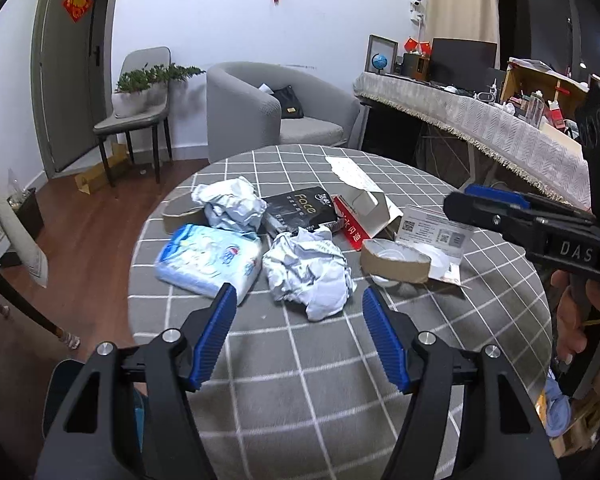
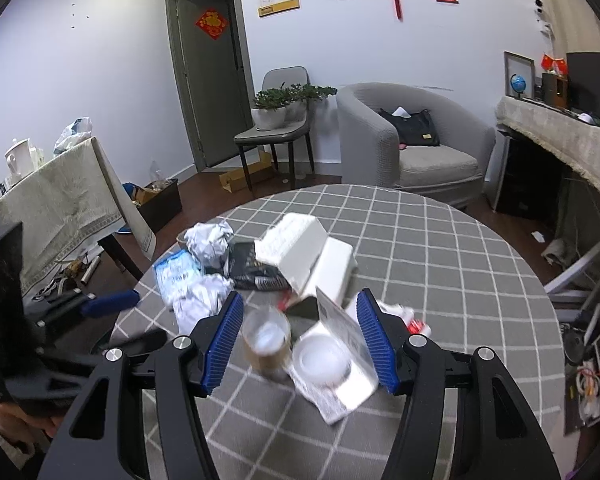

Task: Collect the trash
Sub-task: 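Move both tools over the trash on the table, then grasp the crumpled foil ball with the left tool while the right tool grasps the white box, then carry both items over the teal bin and open both tools to drop them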

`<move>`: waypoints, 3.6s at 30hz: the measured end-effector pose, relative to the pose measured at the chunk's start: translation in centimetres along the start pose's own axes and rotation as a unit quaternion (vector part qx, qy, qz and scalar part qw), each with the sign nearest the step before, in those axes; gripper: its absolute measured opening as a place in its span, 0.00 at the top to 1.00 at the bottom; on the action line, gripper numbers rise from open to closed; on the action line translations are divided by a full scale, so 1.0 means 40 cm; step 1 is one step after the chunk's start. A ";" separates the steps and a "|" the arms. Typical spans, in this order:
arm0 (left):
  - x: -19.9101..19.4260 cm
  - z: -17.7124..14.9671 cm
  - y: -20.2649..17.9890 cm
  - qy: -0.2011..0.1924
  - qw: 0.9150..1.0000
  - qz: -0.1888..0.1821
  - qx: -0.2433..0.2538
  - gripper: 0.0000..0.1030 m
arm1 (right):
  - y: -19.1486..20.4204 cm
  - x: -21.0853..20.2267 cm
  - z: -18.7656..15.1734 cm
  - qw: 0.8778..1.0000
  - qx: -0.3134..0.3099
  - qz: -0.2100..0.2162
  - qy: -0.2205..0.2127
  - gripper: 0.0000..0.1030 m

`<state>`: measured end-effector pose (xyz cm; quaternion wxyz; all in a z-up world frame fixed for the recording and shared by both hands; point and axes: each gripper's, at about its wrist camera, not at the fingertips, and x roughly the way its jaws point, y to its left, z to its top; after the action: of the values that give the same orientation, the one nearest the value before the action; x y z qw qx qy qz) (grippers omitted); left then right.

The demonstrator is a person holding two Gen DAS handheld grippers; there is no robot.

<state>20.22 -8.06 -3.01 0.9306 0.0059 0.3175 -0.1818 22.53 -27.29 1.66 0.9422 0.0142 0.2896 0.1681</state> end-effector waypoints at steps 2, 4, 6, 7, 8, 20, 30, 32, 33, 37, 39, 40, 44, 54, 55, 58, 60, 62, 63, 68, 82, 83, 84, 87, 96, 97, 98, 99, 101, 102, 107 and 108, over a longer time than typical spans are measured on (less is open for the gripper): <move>0.024 0.006 0.000 0.006 1.000 -0.006 -0.004 0.35 | 0.002 0.016 0.011 1.000 0.000 -0.002 0.002 0.42; 0.045 0.009 -0.002 0.017 1.000 -0.010 -0.007 0.38 | 0.005 0.031 0.021 1.000 0.001 -0.005 0.003 0.42; 0.067 0.011 0.000 0.026 0.999 -0.015 -0.014 0.40 | 0.011 0.044 0.031 1.000 -0.002 -0.009 0.006 0.42; 0.075 0.011 0.004 0.031 0.999 -0.016 -0.020 0.42 | 0.014 0.052 0.032 1.000 -0.003 -0.012 0.010 0.42; 0.084 0.013 0.008 0.037 0.999 -0.023 -0.031 0.43 | 0.017 0.061 0.034 1.000 -0.002 -0.015 0.013 0.42; 0.100 0.028 0.036 0.049 0.996 -0.056 -0.058 0.63 | 0.010 0.137 0.046 0.998 0.042 -0.019 0.040 0.27; 0.083 0.021 0.048 0.048 0.994 -0.081 -0.053 0.72 | -0.003 0.186 0.068 0.993 0.091 -0.026 0.063 0.17; 0.084 0.022 0.053 0.052 0.993 -0.088 -0.057 0.70 | -0.007 0.194 0.074 0.992 0.101 -0.025 0.065 0.17; 0.083 0.024 0.053 0.051 0.993 -0.087 -0.053 0.70 | -0.009 0.198 0.077 0.992 0.107 -0.022 0.066 0.17; 0.088 0.035 0.055 0.054 0.993 -0.090 -0.052 0.50 | -0.010 0.220 0.086 0.991 0.114 -0.021 0.073 0.16; 0.093 0.043 0.057 0.052 0.992 -0.095 -0.057 0.40 | -0.010 0.245 0.086 0.989 0.119 -0.019 0.086 0.16; 0.100 0.047 0.056 0.053 0.993 -0.092 -0.056 0.40 | -0.012 0.251 0.082 0.989 0.120 -0.020 0.089 0.16; 0.132 0.052 0.055 0.061 0.992 -0.090 -0.068 0.41 | -0.030 0.273 0.079 0.986 0.137 -0.014 0.097 0.15; 0.139 0.060 0.061 0.058 0.990 -0.100 -0.079 0.48 | -0.050 0.289 0.085 0.984 0.142 -0.015 0.107 0.31; 0.134 0.060 0.061 0.055 0.990 -0.101 -0.080 0.48 | -0.051 0.288 0.086 0.984 0.146 -0.015 0.105 0.32; 0.106 0.062 0.059 0.039 0.991 -0.104 -0.077 0.48 | -0.061 0.280 0.087 0.982 0.160 -0.009 0.097 0.34; 0.085 0.067 0.059 0.027 0.992 -0.104 -0.074 0.48 | -0.060 0.268 0.093 0.983 0.159 -0.018 0.087 0.35; 0.062 0.070 0.064 0.016 0.992 -0.104 -0.075 0.48 | -0.055 0.250 0.102 0.985 0.154 -0.026 0.075 0.35; 0.054 0.071 0.067 0.013 0.992 -0.104 -0.075 0.48 | -0.051 0.241 0.106 0.986 0.151 -0.031 0.068 0.35; 0.010 0.078 0.092 -0.006 0.993 -0.095 -0.073 0.48 | -0.027 0.213 0.123 0.988 0.140 -0.039 0.046 0.35; -0.099 0.078 0.241 -0.035 0.996 -0.025 -0.082 0.48 | 0.149 0.192 0.167 0.998 0.064 0.010 0.004 0.35; -0.103 0.074 0.260 -0.034 0.996 -0.016 -0.084 0.48 | 0.159 0.196 0.166 0.998 0.063 0.015 0.004 0.35; -0.106 0.070 0.278 -0.034 0.996 -0.011 -0.085 0.48 | 0.172 0.203 0.168 0.998 0.062 0.020 0.005 0.35; -0.117 0.057 0.322 -0.031 0.995 0.003 -0.090 0.48 | 0.225 0.216 0.171 0.998 0.054 0.034 0.005 0.35; -0.135 0.004 0.446 -0.009 0.994 0.048 -0.101 0.48 | 0.377 0.274 0.178 0.997 0.023 0.077 0.017 0.35; -0.134 -0.004 0.456 -0.005 0.993 0.054 -0.101 0.48 | 0.394 0.281 0.177 0.996 0.021 0.082 0.020 0.35; -0.131 -0.015 0.475 0.002 0.993 0.053 -0.106 0.47 | 0.413 0.288 0.177 0.996 0.018 0.087 0.022 0.35; -0.130 -0.022 0.486 0.006 0.992 0.052 -0.111 0.48 | 0.429 0.296 0.175 0.995 0.016 0.092 0.025 0.35; -0.128 -0.038 0.515 0.015 0.992 0.059 -0.113 0.48 | 0.457 0.313 0.175 0.995 0.013 0.099 0.031 0.35; -0.127 -0.047 0.526 0.020 0.991 0.067 -0.110 0.48 | 0.477 0.324 0.172 0.994 0.010 0.104 0.035 0.35; -0.117 -0.099 0.588 0.046 0.989 0.081 -0.119 0.47 | 0.550 0.364 0.161 0.992 -0.002 0.119 0.049 0.35; -0.112 -0.112 0.602 0.053 0.988 0.083 -0.121 0.47 | 0.569 0.375 0.156 0.991 -0.006 0.122 0.053 0.35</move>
<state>22.54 16.50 -6.43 0.9180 -0.0711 0.3849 -0.0637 30.59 -0.50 1.57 0.8978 0.0350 0.3346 0.2841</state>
